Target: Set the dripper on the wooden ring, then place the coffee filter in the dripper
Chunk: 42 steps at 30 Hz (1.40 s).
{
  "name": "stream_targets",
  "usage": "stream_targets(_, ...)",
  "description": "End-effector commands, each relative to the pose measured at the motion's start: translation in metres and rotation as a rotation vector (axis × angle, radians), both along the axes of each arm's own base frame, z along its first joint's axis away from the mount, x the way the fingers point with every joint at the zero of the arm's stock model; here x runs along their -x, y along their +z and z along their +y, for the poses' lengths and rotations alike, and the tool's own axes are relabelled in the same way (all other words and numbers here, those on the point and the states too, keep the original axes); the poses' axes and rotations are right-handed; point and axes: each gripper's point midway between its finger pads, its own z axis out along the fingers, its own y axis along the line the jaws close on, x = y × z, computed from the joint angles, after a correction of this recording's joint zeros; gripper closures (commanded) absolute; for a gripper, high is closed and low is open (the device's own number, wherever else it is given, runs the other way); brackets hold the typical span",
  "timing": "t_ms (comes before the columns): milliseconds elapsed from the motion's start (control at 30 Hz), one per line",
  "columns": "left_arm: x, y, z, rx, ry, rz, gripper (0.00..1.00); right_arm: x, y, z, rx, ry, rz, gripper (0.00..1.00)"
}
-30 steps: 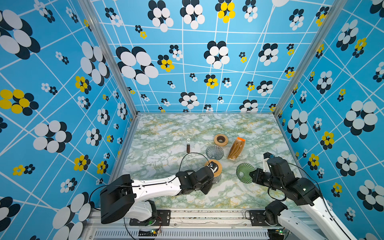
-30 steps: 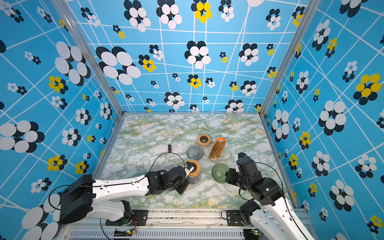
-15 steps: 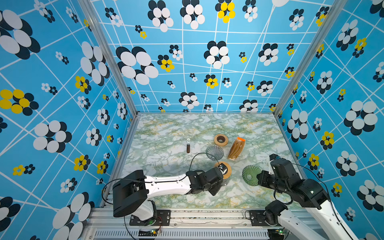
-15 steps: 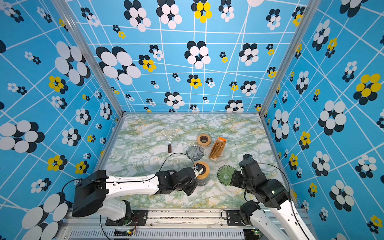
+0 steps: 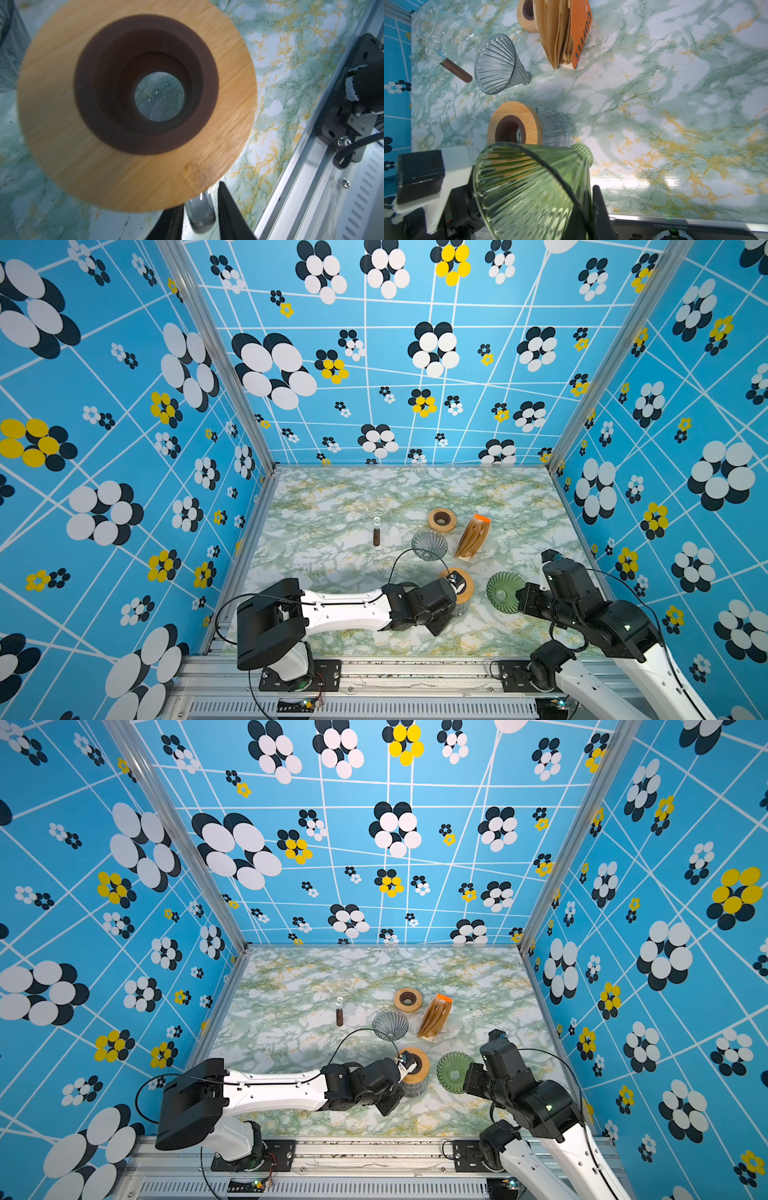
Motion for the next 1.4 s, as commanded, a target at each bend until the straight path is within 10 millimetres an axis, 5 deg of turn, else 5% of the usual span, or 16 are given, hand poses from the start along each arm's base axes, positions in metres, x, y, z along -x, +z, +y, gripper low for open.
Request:
stream_targets(0, 0.0, 0.011, -0.007, 0.014, -0.016, -0.015, 0.63, -0.002, 0.005, -0.001, 0.004, 0.003, -0.024, 0.95)
stream_targets(200, -0.002, 0.026, 0.001, 0.035, 0.004, -0.043, 0.41, -0.003, 0.006, 0.001, -0.004, 0.008, -0.026, 0.95)
stream_targets(400, -0.005, 0.059, 0.012, 0.073, 0.021, -0.07, 0.01, -0.005, 0.01, 0.003, -0.016, 0.011, -0.036, 0.95)
stream_targets(767, -0.035, 0.15, 0.034, 0.268, 0.011, -0.004, 0.01, -0.016, 0.034, 0.019, -0.042, 0.072, -0.057, 0.95)
stream_targets(933, -0.061, 0.181, 0.054, 0.352, -0.022, 0.063, 0.01, -0.022, 0.052, 0.043, -0.091, 0.182, -0.042, 0.94)
stream_targets(1167, -0.093, 0.204, 0.069, 0.438, -0.081, 0.088, 0.01, -0.024, 0.061, 0.073, -0.134, 0.335, 0.038, 0.94)
stream_targets(1367, -0.107, 0.202, 0.072, 0.518, -0.086, 0.081, 0.01, -0.032, 0.07, 0.092, -0.166, 0.412, 0.079, 0.94)
